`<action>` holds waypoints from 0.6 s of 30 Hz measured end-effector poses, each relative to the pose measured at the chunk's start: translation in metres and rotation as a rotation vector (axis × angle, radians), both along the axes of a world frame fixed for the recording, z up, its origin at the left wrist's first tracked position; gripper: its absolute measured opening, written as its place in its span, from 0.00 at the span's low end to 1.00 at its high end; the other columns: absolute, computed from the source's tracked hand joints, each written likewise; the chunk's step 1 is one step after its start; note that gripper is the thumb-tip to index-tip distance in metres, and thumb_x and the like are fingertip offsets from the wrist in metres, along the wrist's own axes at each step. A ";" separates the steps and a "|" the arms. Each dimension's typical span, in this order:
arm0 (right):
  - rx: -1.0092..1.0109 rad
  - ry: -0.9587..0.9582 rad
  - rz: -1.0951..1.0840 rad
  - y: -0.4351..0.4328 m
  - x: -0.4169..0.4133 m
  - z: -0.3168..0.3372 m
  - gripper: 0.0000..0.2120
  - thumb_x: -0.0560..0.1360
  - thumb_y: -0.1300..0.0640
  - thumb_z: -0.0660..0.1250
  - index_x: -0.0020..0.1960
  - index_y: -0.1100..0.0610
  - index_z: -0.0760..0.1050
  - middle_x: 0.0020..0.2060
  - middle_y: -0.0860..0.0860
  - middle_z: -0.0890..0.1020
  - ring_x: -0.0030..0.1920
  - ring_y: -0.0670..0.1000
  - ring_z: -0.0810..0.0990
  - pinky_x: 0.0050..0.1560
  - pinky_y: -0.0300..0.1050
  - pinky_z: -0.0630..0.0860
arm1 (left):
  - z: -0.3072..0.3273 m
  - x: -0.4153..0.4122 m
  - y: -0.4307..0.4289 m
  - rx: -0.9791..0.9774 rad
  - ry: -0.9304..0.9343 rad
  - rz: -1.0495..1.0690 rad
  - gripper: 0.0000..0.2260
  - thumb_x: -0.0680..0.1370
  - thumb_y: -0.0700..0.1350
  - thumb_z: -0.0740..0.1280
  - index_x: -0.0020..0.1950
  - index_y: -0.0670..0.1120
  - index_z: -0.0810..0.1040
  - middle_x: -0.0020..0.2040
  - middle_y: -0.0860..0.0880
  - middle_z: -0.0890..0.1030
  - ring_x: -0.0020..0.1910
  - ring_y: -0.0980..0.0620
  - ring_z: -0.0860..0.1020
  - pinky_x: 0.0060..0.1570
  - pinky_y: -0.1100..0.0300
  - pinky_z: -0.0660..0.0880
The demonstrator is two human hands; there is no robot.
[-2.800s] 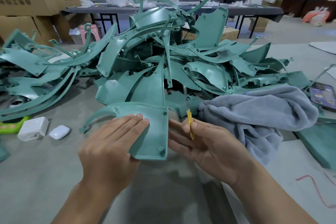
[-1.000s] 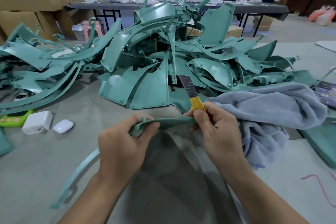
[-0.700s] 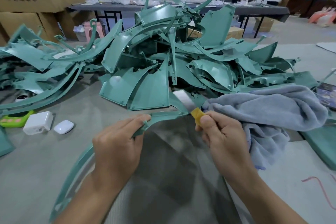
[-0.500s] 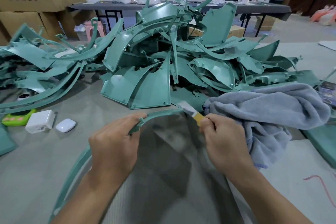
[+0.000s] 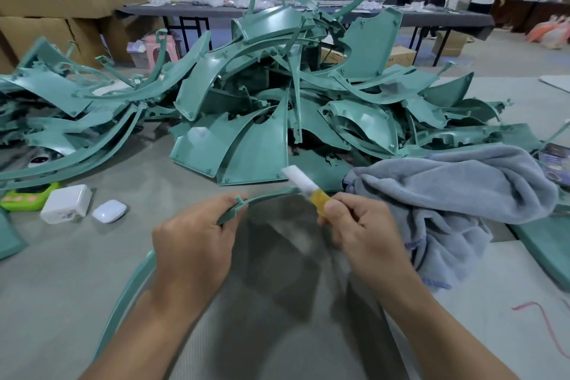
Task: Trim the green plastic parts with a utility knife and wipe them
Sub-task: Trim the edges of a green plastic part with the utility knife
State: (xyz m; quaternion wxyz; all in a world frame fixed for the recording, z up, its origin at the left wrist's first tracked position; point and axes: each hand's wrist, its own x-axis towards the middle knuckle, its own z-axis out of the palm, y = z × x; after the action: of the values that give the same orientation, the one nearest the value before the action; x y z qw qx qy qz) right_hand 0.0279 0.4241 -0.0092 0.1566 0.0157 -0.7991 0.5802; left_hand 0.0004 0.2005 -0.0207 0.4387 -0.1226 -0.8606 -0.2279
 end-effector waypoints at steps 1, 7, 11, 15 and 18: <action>0.035 -0.032 -0.017 0.000 -0.002 -0.002 0.15 0.78 0.50 0.63 0.35 0.54 0.77 0.21 0.45 0.67 0.24 0.44 0.62 0.25 0.41 0.58 | -0.001 0.000 0.000 0.004 -0.006 -0.008 0.12 0.77 0.52 0.66 0.50 0.49 0.88 0.39 0.51 0.87 0.35 0.51 0.81 0.33 0.64 0.65; -0.063 -0.107 -0.155 0.009 -0.006 -0.001 0.17 0.81 0.58 0.65 0.34 0.56 0.80 0.22 0.48 0.71 0.25 0.46 0.66 0.28 0.43 0.63 | 0.004 0.003 0.003 0.033 -0.036 -0.021 0.14 0.77 0.53 0.65 0.49 0.48 0.88 0.38 0.50 0.86 0.33 0.45 0.83 0.32 0.59 0.75; -0.537 -0.138 0.116 0.004 0.001 0.010 0.07 0.74 0.58 0.72 0.40 0.54 0.88 0.49 0.49 0.88 0.50 0.45 0.84 0.54 0.41 0.77 | 0.012 0.008 0.004 0.103 -0.168 -0.122 0.10 0.77 0.53 0.67 0.51 0.53 0.87 0.42 0.57 0.87 0.40 0.56 0.82 0.37 0.63 0.74; -0.635 -0.234 0.305 0.005 0.004 0.014 0.11 0.66 0.52 0.77 0.42 0.60 0.87 0.52 0.52 0.87 0.54 0.51 0.85 0.58 0.47 0.80 | 0.017 0.013 0.005 0.261 -0.333 -0.271 0.10 0.76 0.49 0.69 0.56 0.56 0.85 0.44 0.66 0.83 0.41 0.64 0.80 0.39 0.75 0.70; -0.598 -0.170 0.192 0.002 0.003 0.018 0.12 0.66 0.51 0.74 0.43 0.60 0.88 0.49 0.54 0.86 0.56 0.53 0.82 0.62 0.50 0.76 | 0.020 0.015 0.006 0.289 -0.340 -0.279 0.10 0.77 0.48 0.73 0.58 0.55 0.85 0.43 0.70 0.82 0.44 0.72 0.79 0.43 0.80 0.68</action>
State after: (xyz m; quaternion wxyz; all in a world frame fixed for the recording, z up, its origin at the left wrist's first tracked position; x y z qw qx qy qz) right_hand 0.0313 0.4263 0.0084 0.0315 -0.0039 -0.5982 0.8007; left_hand 0.0154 0.2063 -0.0005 0.2651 -0.1360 -0.8552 -0.4241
